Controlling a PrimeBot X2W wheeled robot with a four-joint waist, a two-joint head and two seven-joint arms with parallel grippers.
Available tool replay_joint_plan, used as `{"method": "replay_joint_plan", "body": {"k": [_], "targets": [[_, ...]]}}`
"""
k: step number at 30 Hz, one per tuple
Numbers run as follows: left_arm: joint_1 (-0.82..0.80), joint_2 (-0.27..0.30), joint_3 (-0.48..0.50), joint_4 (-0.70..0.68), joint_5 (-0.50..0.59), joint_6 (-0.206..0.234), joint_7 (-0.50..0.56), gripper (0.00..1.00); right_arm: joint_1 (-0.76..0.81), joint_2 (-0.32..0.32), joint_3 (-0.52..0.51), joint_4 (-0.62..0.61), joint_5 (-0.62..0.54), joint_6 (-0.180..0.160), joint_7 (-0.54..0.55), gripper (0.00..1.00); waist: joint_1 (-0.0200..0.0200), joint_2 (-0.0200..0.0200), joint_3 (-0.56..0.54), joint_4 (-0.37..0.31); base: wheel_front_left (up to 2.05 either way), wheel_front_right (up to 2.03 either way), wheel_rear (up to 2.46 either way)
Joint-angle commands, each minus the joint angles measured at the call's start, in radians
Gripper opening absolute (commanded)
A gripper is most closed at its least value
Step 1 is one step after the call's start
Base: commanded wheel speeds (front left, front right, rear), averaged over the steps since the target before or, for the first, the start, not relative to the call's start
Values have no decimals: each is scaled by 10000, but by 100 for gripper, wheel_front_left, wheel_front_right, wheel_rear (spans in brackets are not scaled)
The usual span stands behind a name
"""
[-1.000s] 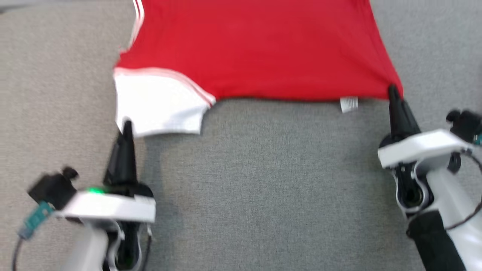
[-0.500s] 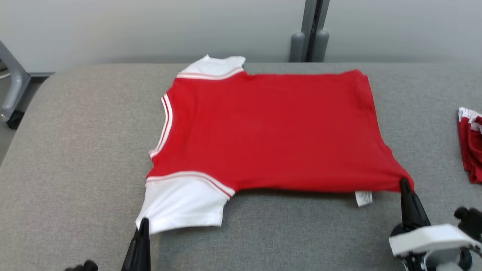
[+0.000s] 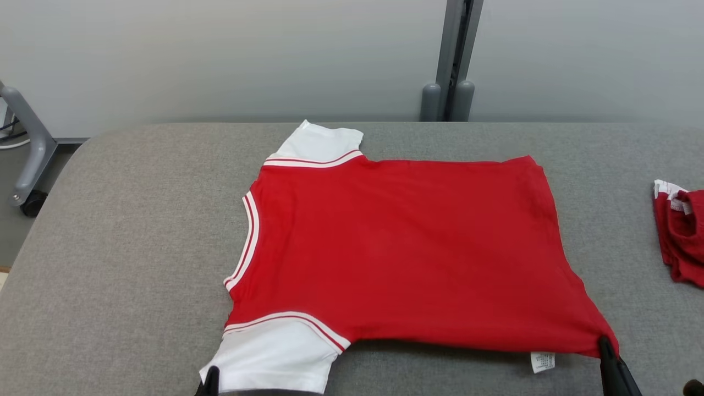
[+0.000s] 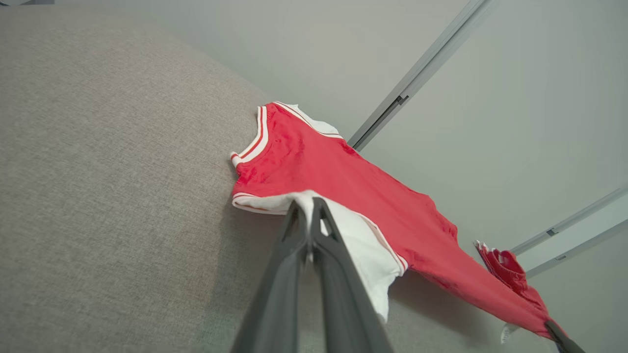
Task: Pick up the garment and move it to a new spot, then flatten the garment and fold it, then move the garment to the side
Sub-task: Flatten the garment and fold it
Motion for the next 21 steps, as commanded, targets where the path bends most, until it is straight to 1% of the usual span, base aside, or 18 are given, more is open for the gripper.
{"method": "replay_joint_plan", "body": {"k": [1, 5, 9, 13, 21], "targets": [[169, 79, -9, -104, -9, 34, 33, 0, 192, -35, -93, -157, 51, 5, 132, 0, 0, -1, -38, -32, 0, 0, 0], [522, 193, -51, -288, -107, 125, 241, 0, 671, -32, -78, -298, 378, 4, 465, 0, 0, -1, -80, -39, 0, 0, 0], [738, 307, -61, -313, -105, 161, 340, 0, 822, -32, -58, -55, 475, 5, 446, 0, 0, -1, -59, 60, 0, 0, 0], [541, 332, -109, -1, -197, 9, 389, 0, 621, -32, 69, 263, 488, 5, 452, 0, 0, -1, -85, 102, 0, 0, 0], [-140, 365, -244, 973, -153, -431, 310, 0, 272, -30, 324, 1108, 540, 5, 370, 0, 0, -1, -231, 62, 0, 0, 0]]}}
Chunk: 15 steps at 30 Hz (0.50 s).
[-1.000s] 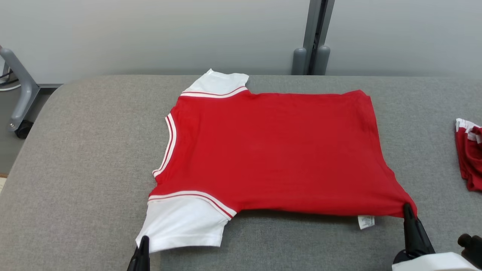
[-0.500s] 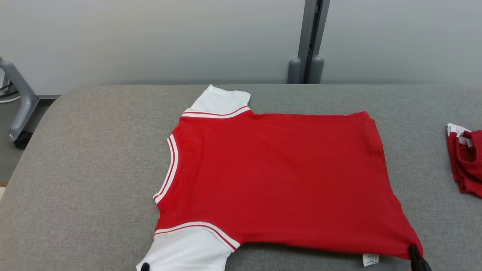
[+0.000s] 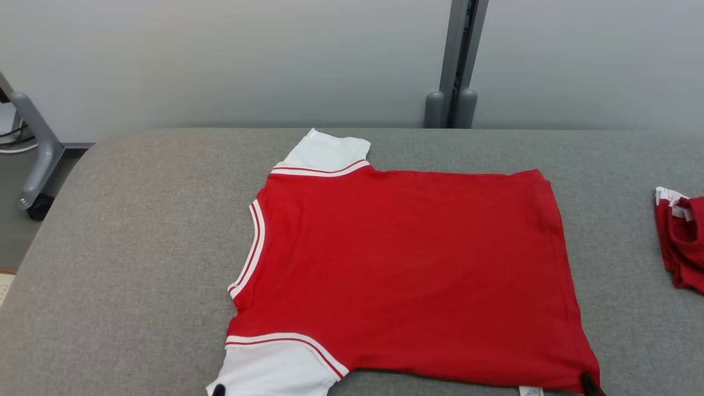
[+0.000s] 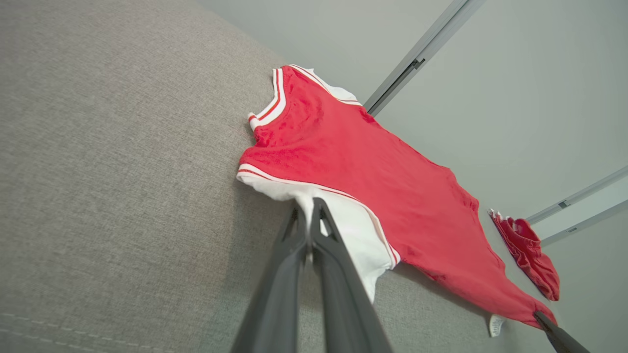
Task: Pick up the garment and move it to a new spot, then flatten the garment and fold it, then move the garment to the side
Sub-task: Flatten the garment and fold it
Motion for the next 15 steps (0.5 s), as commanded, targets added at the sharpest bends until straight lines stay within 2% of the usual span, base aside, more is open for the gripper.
{"method": "replay_joint_plan", "body": {"k": [1, 6, 9, 15], "targets": [[-328, 39, 3, 191, 44, -107, -70, 0, -153, -53, 43, 159, 31, 5, -90, 0, 0, -1, -38, -39, 0, 0, 0], [-866, -48, -97, 586, 173, -300, -183, 0, -335, -51, 302, 519, 197, 5, -130, 0, 0, -1, -121, -129, 0, 0, 0], [-1353, -132, -197, 776, 260, -387, -148, 0, -498, -57, 465, 702, 721, 5, -14, 0, 0, -1, -144, -171, 0, 0, 0], [-2540, -372, -422, 1192, 457, -400, -27, 0, -920, -55, 523, 1054, 1163, 5, -112, 0, 0, -1, -125, -216, 0, 0, 0]]}}
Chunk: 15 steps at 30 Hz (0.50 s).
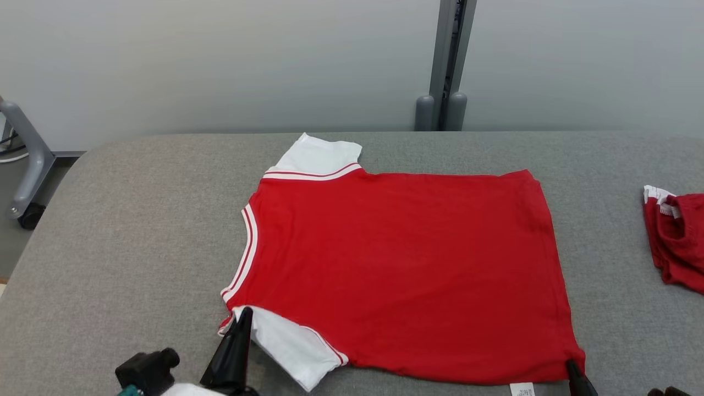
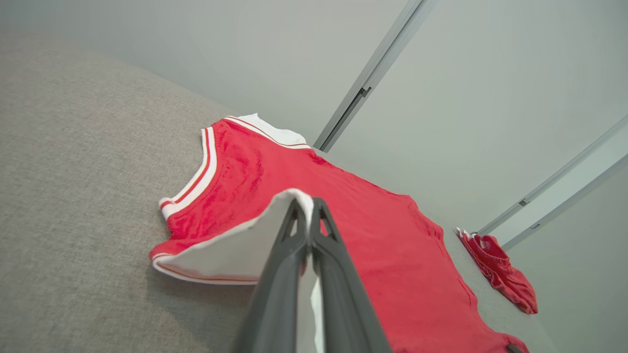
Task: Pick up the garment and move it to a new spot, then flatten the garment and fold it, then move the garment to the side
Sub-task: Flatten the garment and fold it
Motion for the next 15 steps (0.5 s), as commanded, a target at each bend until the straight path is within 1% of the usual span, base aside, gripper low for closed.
{"method": "replay_joint_plan", "body": {"k": [1, 7, 13, 15], "targets": [[-353, -34, -30, 99, 120, -44, 19, 0, -199, -57, 9, 44, 67, 5, -72, 0, 0, 0, 42, -17, 0, 0, 0], [-2067, -409, 107, 1085, 50, -94, -125, 0, -1100, -59, 184, 166, 546, 5, -168, 0, 0, 0, 540, -192, 0, 0, 0], [-3569, -661, 371, 2511, 202, -161, -470, 0, -2179, -57, 284, 569, 1018, 5, -443, 0, 0, 0, 1241, -365, 0, 0, 0], [-4045, -721, 403, 3002, 260, -258, -567, 0, -2542, -55, 338, 781, 1034, 5, -529, 0, 0, 0, 1463, -400, 0, 0, 0]]}}
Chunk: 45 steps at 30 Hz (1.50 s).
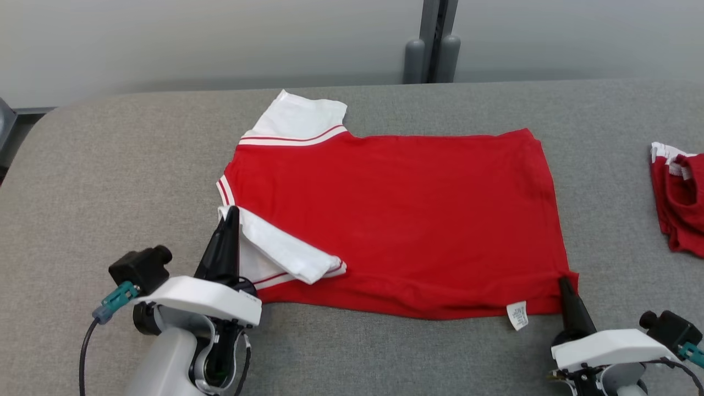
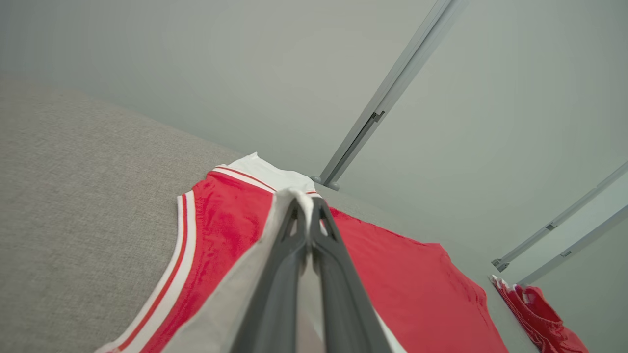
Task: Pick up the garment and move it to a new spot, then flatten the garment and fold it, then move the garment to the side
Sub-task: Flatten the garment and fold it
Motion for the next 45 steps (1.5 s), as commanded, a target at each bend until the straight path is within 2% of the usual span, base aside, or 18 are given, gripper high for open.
{"method": "replay_joint_plan", "body": {"k": [1, 14, 15, 16, 17, 18, 19, 20, 21, 22, 31, 37, 41, 45], "targets": [[-291, 9, 63, 123, 48, -61, -58, 0, -194, -58, 19, 55, 35, 5, -77, 0, 0, 0, 248, -76, 0, 0, 0], [-2175, -253, 543, 2529, 559, -390, -228, 0, -1845, -41, 563, 1401, -84, 15, -453, 0, 0, 0, 844, -288, 0, 0, 0], [-2219, -267, 561, 2640, 604, -415, -229, 0, -1922, -41, 616, 1483, -71, 15, -468, 3, 0, 0, 846, -288, 0, 0, 0], [-2274, -279, 590, 2707, 663, -434, -230, 0, -1997, -35, 684, 1531, -90, 16, -462, 31, 0, 0, 845, -281, 0, 0, 0], [-2319, -292, 631, 2767, 708, -454, -231, 8, -2046, -34, 721, 1593, -85, 16, -480, 46, 0, 0, 840, -273, 0, 0, 0], [-2345, -303, 676, 2816, 749, -470, -231, 25, -2090, -34, 737, 1622, -43, 16, -507, 79, 0, 0, 834, -264, 0, 0, 0], [-2363, -313, 731, 2854, 803, -491, -232, 38, -2133, -34, 744, 1644, -3, 16, -537, 100, 0, 0, 823, -254, 0, 0, 0], [-2384, -328, 785, 2873, 855, -508, -232, 45, -2179, -34, 756, 1656, 26, 16, -559, 100, 0, 0, 814, -244, 0, 0, 0], [-2405, -343, 829, 2875, 942, -506, -232, 79, -2218, -37, 755, 1660, 50, 15, -568, 100, 0, 0, 803, -235, 0, 0, 0], [-2412, -349, 881, 2859, 1008, -523, -233, 99, -2248, -41, 757, 1671, 61, 15, -581, 100, 0, 0, 790, -228, 0, 0, 0], [-1982, -396, 1213, 2601, 1216, -684, -233, 100, -2282, -58, 610, 1309, 299, 15, -659, 100, 0, 0, 608, -194, 0, 0, 0], [-1358, -403, 1346, 2228, 1193, -782, -233, 100, -2041, -58, -18, 535, 17, 13, -651, 100, 0, 0, 319, -184, 0, 0, 0], [-770, -392, 1362, 2155, 1344, -798, -233, 100, -1674, -213, -484, 41, -1464, 13, -651, 100, 0, 0, 75, -115, 0, 0, 0], [-235, -154, 1248, 2345, 1515, -543, -37, 100, -1116, -166, -731, -295, -3099, 13, -652, 100, 0, 0, -204, -65, 0, 0, 0]]}}
